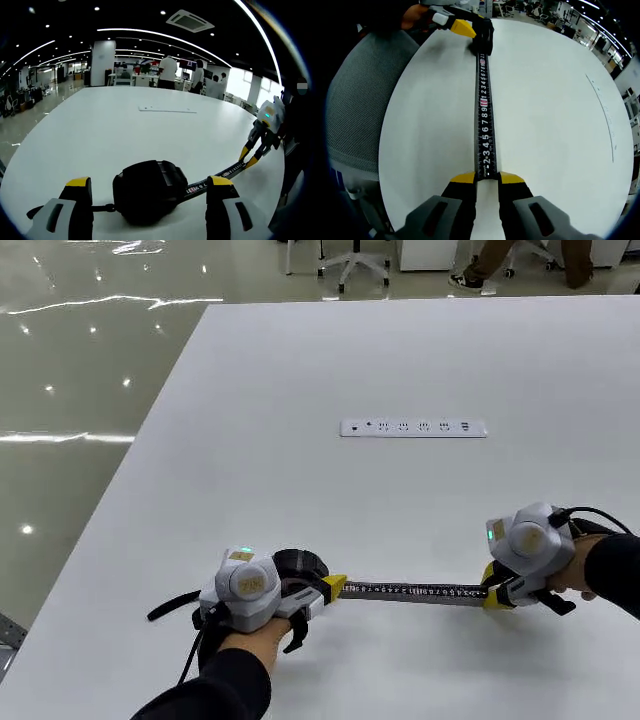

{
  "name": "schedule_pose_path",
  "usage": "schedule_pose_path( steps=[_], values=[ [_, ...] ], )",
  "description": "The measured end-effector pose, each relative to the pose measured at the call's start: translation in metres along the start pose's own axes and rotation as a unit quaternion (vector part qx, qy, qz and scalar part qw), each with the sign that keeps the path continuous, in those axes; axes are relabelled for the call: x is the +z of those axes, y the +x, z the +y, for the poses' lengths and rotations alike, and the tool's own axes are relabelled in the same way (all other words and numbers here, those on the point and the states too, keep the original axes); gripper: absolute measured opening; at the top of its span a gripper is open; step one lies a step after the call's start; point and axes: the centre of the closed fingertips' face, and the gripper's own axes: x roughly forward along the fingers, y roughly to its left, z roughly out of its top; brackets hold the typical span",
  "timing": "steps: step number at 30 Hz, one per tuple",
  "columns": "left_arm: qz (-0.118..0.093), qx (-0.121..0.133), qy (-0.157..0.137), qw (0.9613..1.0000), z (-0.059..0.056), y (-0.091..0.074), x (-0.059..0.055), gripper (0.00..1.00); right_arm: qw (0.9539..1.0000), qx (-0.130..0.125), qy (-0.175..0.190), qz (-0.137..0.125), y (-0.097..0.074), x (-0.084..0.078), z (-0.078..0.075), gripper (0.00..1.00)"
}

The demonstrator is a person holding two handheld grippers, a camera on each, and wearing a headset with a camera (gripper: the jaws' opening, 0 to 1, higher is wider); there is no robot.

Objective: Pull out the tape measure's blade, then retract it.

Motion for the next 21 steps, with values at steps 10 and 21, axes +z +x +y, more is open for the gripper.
schedule_pose_path(
  steps=[10, 21],
  values=[
    [0.013, 0.023, -0.033, 0.9991, 0.001, 0.015, -0.005, 0.66, 0.9987, -0.006, 0.048, 0.016, 0.002, -0.003, -0.002, 0.11],
    [0.041, 0.041, 0.004, 0.9983, 0.004, 0.015, -0.011, 0.62, 0.9959, -0.010, 0.088, 0.018, 0.001, -0.003, -0.004, 0.10]
  ],
)
